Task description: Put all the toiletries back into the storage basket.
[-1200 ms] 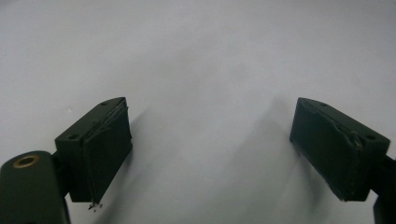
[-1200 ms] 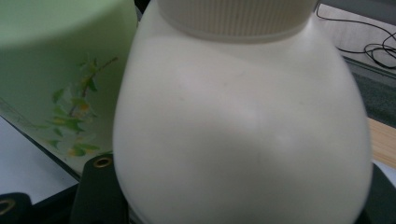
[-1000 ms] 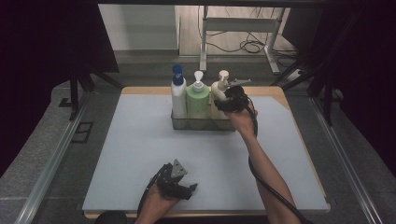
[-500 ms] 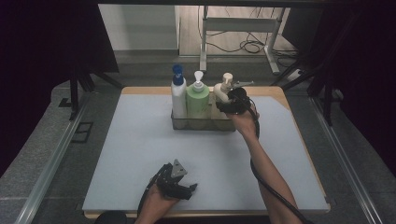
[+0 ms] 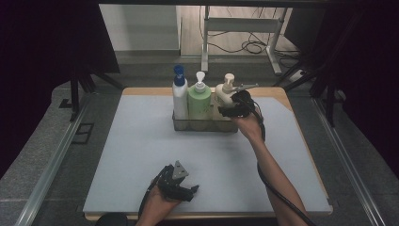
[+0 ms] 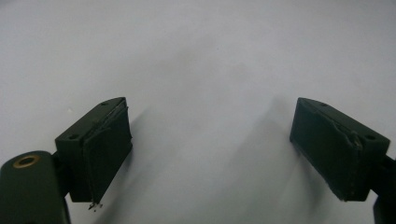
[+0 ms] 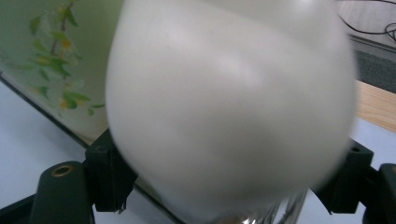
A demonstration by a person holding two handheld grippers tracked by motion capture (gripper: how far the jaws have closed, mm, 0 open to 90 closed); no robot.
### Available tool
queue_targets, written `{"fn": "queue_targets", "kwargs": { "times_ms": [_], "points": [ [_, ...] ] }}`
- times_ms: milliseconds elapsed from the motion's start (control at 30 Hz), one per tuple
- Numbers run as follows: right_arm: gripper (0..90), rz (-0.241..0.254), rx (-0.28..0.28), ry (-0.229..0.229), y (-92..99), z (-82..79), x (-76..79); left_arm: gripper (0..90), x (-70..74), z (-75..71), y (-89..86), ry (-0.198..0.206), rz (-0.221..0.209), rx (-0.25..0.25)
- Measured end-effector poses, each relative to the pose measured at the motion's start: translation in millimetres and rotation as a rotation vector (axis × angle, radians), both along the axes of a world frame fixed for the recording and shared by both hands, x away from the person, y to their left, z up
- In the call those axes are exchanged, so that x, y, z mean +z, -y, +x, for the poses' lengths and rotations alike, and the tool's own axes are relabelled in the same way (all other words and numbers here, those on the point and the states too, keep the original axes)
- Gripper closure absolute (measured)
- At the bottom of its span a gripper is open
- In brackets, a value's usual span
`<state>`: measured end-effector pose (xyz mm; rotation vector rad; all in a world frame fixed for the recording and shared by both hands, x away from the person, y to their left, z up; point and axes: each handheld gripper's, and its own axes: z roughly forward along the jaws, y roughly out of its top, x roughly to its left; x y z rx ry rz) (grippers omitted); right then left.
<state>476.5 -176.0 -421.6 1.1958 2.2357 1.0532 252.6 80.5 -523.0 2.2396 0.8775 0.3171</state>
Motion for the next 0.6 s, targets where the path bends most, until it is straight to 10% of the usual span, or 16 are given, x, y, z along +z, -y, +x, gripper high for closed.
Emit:
{"fn": "queue_targets", "kwargs": {
  "times_ms": [600],
  "points": [
    [38.7, 0.001, 0.054, -0.019, 31.2, -30.6, 6.7, 12.4, 0.0, 0.4, -0.3, 0.006, 0.005, -0.005]
  ]
}}
